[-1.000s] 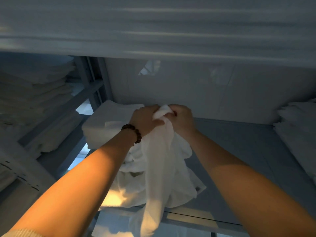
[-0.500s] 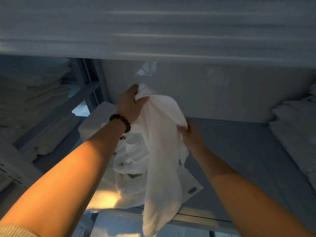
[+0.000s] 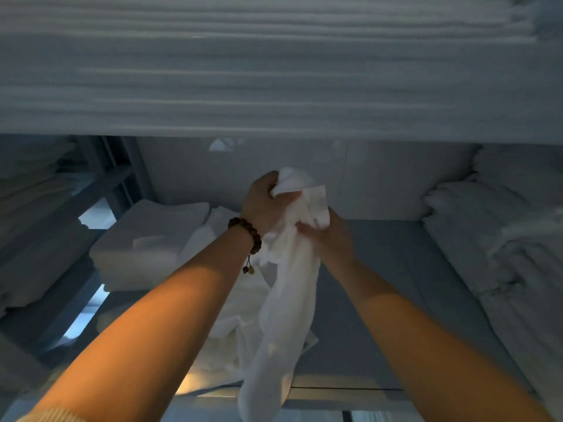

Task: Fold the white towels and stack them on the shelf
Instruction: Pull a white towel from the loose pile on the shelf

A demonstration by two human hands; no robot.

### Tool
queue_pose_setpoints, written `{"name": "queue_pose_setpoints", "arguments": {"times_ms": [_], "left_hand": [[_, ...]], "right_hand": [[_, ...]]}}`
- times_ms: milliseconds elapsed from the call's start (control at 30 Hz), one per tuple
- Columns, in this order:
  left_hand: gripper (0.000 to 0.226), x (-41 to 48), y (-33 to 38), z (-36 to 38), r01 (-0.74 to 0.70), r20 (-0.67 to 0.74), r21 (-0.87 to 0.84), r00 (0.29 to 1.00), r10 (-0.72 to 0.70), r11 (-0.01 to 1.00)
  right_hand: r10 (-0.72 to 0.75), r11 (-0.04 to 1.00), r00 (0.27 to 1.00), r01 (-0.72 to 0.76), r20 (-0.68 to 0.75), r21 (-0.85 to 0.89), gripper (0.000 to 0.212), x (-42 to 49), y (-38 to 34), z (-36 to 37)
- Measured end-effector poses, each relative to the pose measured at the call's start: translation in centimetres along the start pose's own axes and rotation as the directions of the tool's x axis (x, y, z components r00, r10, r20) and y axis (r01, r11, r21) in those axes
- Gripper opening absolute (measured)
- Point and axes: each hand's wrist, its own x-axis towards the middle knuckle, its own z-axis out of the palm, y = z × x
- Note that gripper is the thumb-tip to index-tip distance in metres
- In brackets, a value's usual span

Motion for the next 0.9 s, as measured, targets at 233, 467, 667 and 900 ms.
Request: {"name": "queue_pose_setpoints", "arguments": {"times_ms": [233,467,667,900], "left_hand": [[0.067,-1.3,-0.2,4.7,0.025,0.27,-0.024,0.963,-0.018,0.999],[0.106,-4.0,-6.6,8.6,0.14,0.459,0.387,0.828,-0.322,0.911],[0.052,-5.3,-12.2,9.4,0.173,0.277,0.683,0.838,-0.47,0.71],[0.017,-0.6,-8.9,9.3,0.149,-0.015,0.557,0.986,-0.169,0.817]], "right_hand": [[-0.005,0.997,0.985,0.018,-0.174,0.073,0.003,1.6,-2.0,-8.3],[-0.064,0.978,0.985,0.094,-0.161,0.186,0.014,2.7,-2.9,-15.5],[0.029,0.991,0.971,0.003,-0.239,0.131,0.01,2.8,0.4,-21.7],[0.055,0.997,0.936,-0.068,-0.347,-0.023,0.006,3.5,1.7,-24.2]]}}
